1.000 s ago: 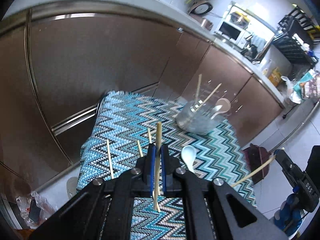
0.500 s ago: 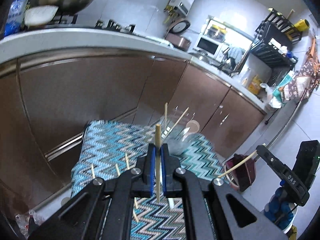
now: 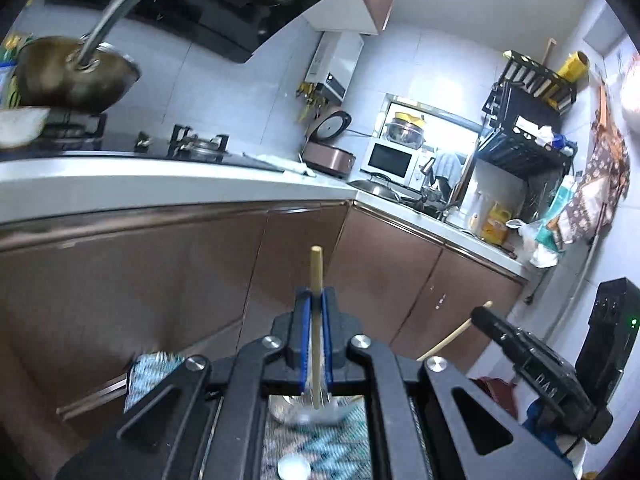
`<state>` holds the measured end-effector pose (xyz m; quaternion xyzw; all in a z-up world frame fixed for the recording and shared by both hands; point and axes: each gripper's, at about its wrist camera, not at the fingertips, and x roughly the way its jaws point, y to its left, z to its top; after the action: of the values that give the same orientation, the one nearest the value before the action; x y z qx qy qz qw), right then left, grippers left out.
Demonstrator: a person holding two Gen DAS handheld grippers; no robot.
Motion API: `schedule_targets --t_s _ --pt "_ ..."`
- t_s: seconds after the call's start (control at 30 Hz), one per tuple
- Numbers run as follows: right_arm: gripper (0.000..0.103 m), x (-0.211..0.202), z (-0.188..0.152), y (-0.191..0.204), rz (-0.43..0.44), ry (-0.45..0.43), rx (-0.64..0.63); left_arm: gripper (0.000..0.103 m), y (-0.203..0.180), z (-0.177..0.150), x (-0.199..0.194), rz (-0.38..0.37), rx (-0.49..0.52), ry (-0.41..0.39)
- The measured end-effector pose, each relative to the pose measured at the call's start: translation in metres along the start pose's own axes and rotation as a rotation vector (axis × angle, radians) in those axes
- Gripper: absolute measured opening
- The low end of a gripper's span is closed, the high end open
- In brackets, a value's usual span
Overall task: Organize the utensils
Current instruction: 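Carry both chopsticks upright to the wire holder and release them inside, then withdraw both open tools up from the holder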
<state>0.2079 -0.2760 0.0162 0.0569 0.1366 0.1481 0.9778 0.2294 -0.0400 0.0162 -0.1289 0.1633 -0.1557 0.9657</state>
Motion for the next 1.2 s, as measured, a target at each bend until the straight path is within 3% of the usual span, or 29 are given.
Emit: schedule_targets --t_s 0.33,0.57,0.6,0.63,0.7,0.87,1.0,1.2 --pt "0.005 0.085 -0.023 -0.022 -0.007 0.079 -0.020 0.005 -0.011 -0.036 0.113 0.042 0.079 0.063" --pt "0.007 0.107 -0.051 -0.030 -0.016 0.133 -0.017 0.008 -0.007 -0.061 0.137 0.067 0.096 0.083" --pt "0.011 0.109 -0.052 -0.030 -0.016 0.136 -0.015 0.011 -0.008 -0.062 0.136 0.066 0.098 0.081" --pt "0.014 0.108 -0.052 -0.030 -0.015 0.135 -0.013 0.023 -0.008 -0.061 0.134 0.061 0.098 0.079" --pt "0.031 0.104 -0.051 -0.030 -0.009 0.121 0.000 0.038 -0.009 -0.058 0.123 0.061 0.092 0.062" --pt "0.034 0.085 -0.042 -0.020 -0.014 0.096 -0.006 0.042 -0.010 -0.047 0.086 0.063 0.090 0.023" --pt "0.036 0.060 -0.038 -0.013 -0.015 0.078 -0.006 0.055 -0.010 -0.037 0.049 0.078 0.089 -0.010" --pt "0.039 0.017 -0.030 -0.006 -0.024 0.053 -0.011 0.057 -0.016 -0.029 -0.007 0.108 0.124 -0.044"
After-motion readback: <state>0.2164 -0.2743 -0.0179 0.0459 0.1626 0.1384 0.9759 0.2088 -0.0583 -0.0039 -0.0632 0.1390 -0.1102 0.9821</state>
